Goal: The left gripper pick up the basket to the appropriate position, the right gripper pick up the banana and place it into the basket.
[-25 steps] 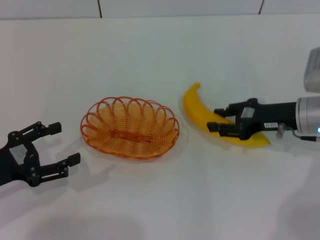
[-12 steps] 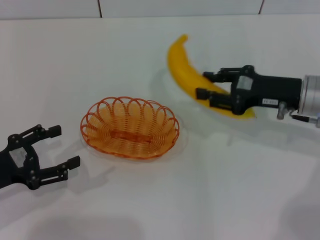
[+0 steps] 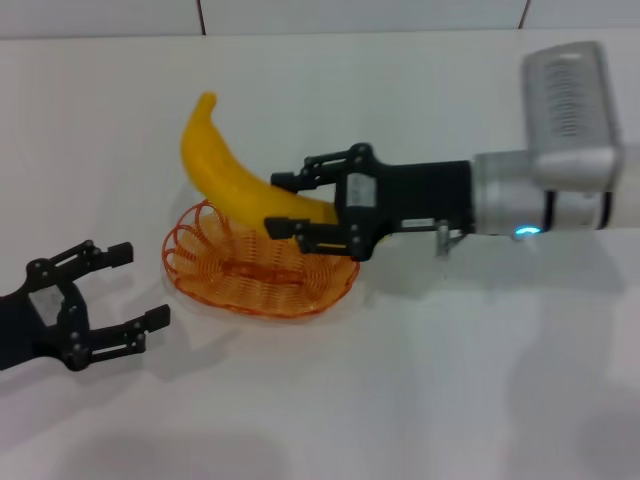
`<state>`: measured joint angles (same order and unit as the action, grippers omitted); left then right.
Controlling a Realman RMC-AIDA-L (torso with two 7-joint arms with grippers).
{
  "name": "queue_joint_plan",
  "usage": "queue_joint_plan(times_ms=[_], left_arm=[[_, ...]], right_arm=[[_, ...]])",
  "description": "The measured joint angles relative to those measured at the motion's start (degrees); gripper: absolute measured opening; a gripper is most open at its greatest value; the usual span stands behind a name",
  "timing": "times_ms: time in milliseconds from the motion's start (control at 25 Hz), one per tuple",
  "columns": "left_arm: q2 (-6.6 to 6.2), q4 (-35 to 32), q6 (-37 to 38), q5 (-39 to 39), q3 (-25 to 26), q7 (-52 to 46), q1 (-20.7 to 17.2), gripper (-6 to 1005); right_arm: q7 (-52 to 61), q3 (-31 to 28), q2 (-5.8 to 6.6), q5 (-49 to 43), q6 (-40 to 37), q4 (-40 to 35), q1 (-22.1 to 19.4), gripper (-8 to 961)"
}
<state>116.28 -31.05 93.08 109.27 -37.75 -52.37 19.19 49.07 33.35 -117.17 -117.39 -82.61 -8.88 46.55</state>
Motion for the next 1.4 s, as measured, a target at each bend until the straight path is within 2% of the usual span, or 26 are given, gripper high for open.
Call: queue_joint_plan(times_ms=[200, 640, 1200, 1320, 1400], left_arm=[[0.0, 0.83, 0.0, 0.07, -0.22, 0.23, 0.84, 892], [0.0, 0.82, 0.0, 0.07, -0.22, 0.18, 0.57, 892], [0.0, 0.82, 0.0, 0.07, 0.09, 0.05, 0.43, 892], [-0.02, 0.82, 0.0, 0.06, 0.03, 0.05, 0.34, 892], [-0.06, 0.82, -0.01, 0.06, -0.07, 0.0, 0.31, 892]], right_arm=[[-1.35, 1.3, -0.12, -0.01, 6.47, 3.06, 0.95, 467], [-3.42, 4.77, -0.36, 0.29, 5.76, 3.82, 0.9, 509], [-1.32, 4.22, 0.11, 3.15, 3.46, 3.61, 0.27, 597], [-1.05, 4.31, 0.6, 3.28, -0.03, 1.81, -0.95, 673], [0.23, 4.34, 0.92, 3.27, -4.27, -2.47, -3.95, 724]])
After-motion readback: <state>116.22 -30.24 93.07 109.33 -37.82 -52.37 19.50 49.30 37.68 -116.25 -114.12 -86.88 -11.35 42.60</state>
